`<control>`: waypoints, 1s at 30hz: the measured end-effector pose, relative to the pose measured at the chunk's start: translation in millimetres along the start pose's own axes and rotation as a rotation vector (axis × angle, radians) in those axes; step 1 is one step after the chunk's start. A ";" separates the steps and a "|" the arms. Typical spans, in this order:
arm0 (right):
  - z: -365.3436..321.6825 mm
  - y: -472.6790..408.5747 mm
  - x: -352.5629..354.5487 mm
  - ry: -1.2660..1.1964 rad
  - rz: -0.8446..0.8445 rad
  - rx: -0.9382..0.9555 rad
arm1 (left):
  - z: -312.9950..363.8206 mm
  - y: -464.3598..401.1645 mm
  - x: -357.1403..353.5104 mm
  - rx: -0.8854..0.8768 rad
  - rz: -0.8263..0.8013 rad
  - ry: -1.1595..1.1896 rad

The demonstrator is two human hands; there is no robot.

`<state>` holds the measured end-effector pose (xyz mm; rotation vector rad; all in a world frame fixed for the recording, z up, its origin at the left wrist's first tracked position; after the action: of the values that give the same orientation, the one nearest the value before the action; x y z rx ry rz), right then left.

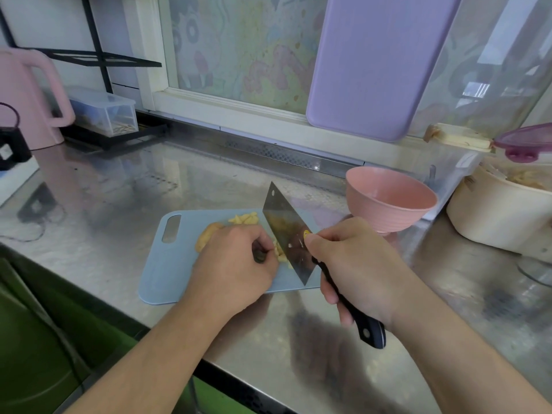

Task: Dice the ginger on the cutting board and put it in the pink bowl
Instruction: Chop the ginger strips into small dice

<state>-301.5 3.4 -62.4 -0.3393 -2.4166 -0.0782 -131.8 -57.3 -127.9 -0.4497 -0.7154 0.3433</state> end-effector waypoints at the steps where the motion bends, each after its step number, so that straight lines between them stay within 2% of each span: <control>1: -0.8 0.4 2.0 -0.007 0.007 0.002 | -0.4 -0.2 0.2 0.007 0.003 0.002; 24: -2.6 9.6 -7.8 0.094 -0.085 -0.015 | -1.9 -2.4 -2.8 -0.067 0.021 -0.017; 30: -2.1 9.2 -5.2 0.069 -0.077 -0.021 | -2.4 -2.1 -2.2 -0.042 0.017 -0.012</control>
<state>-294.0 10.8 -64.4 -0.2495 -2.3615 -0.1474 -131.5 -60.7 -129.7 -0.4940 -0.7312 0.3482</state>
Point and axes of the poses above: each hand's wrist, its own y-axis away from the middle knuckle, its own x-axis out of the back of the hand, z = x × y, the point moved 3 cm from there along -y, towards the middle knuckle, and after that the axes turned 15 degrees about z, right-handed, at the moved point
